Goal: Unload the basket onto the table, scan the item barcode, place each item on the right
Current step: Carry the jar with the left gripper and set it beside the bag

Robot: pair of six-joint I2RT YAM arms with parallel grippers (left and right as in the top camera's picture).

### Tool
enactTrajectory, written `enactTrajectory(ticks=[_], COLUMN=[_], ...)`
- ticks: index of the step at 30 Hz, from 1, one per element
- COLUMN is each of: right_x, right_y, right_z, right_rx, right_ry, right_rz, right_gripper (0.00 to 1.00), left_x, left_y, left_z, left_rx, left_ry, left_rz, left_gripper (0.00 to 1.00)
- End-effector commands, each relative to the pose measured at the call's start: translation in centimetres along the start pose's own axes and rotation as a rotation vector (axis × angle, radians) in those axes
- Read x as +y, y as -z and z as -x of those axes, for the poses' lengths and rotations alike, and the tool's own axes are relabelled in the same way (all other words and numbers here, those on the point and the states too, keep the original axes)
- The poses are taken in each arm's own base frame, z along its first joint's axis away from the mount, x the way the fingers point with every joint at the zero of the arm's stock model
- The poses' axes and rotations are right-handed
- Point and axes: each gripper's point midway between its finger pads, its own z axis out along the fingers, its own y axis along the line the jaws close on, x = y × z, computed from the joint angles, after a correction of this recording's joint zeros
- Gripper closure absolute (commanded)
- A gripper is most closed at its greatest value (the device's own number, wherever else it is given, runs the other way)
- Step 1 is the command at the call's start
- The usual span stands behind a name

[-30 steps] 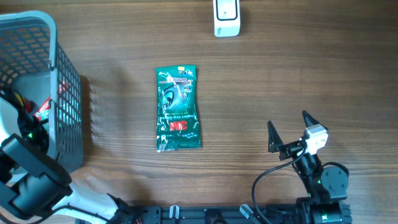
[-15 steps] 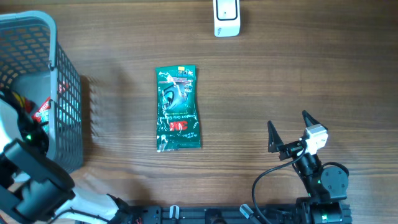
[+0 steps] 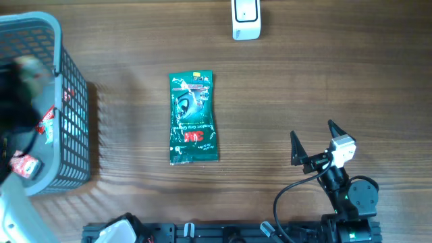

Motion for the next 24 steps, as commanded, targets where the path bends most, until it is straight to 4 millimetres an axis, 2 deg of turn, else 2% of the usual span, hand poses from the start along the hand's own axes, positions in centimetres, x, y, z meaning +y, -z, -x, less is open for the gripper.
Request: enactTrajectory(ticks=[1,3,4,6,8,9,11,12,13,16,17,20,24], right_x=[-0.2,-0.2,-0.2,-0.2,-0.2,-0.2,-0.2,-0.2,-0.2,-0.2,-0.2,-0.2,-0.2], right_y=[0.0,0.0,0.0,0.0,0.0,0.0,0.0,0.0,0.0,0.0,0.0,0.0,0.0], right_z=[0.1,0.1,0.1,0.1,0.1,0.1,0.1,0.1,0.1,0.1,0.1,0.1,0.1], right_rx=[-0.006,-0.006,-0.006,-0.006,-0.006,-0.006,-0.006,-0.006,-0.006,-0.006,-0.006,-0.006,-0.006], right_ry=[0.006,0.007,0.006,0.006,0.006,0.006,0.006,0.007,0.006,0.006,0.006,0.006,0.007], right_rz=[-0.011,-0.011,-0.011,-0.011,-0.011,-0.011,-0.011,-0.011,-0.011,-0.011,-0.011,-0.011,-0.011], right_gripper=[0.0,0.0,0.0,0.0,0.0,0.0,0.0,0.0,0.0,0.0,0.0,0.0,0.0], left_x=[-1.7,-1.7,-1.4,-0.4,1.5,2.6,5.8,6.7,8.7,13.5,14.4,15.9,16.0], left_y=[-0.9,-1.9,-2.8,-4.6,-6.9,-7.9,-10.5,-11.3,-12.8,-17.1,-17.9,-20.0,-21.1], left_z=[-8.3,-12.3,-15.4,-20.4,-26.0,-28.1,-32.9,-33.9,-35.7,-39.2,-40.1,-42.0,-42.1], left_rx=[0.235,0.307,0.352,0.424,0.517,0.546,0.621,0.635,0.652,0.608,0.604,0.548,0.471], left_ry=[-0.248,-0.377,-0.467,-0.62,-0.779,-0.829,-0.991,-1.035,-1.134,-1.32,-1.349,-1.392,-1.275], left_rz=[-0.025,-0.004,0.024,0.078,0.152,0.19,0.278,0.302,0.35,0.476,0.484,0.487,0.51], left_gripper=[0.36,0.36,0.35,0.35,0.35,0.35,0.35,0.35,0.36,0.4,0.41,0.37,0.37])
